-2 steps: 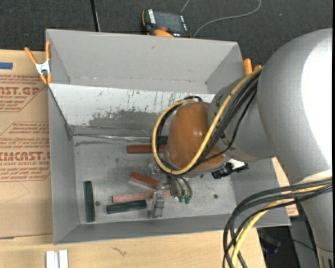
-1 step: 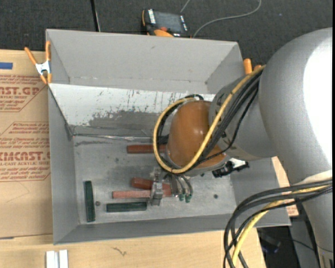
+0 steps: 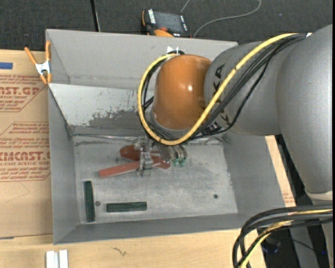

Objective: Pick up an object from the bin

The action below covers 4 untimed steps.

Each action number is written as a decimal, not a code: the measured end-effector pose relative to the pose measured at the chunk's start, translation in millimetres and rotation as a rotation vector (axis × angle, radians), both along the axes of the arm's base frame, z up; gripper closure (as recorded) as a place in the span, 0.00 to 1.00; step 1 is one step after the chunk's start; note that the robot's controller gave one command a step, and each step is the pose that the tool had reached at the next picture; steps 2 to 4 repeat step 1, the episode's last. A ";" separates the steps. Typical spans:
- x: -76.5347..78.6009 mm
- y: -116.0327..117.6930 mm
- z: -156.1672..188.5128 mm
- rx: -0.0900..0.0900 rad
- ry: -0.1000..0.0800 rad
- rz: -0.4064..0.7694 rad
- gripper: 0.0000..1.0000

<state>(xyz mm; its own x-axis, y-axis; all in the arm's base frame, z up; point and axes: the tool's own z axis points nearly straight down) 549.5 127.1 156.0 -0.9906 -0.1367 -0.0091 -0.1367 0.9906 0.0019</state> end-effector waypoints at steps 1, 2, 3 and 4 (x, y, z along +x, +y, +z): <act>3.4 6.7 98.1 0.000 -0.002 -0.036 1.00; 3.4 6.7 98.1 0.000 -0.002 -0.036 1.00; 3.4 6.7 98.1 0.000 -0.002 -0.036 1.00; 3.4 6.7 98.1 0.000 -0.002 -0.036 1.00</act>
Offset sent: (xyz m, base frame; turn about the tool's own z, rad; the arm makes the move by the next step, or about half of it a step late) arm 0.0014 0.0055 0.0937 0.0365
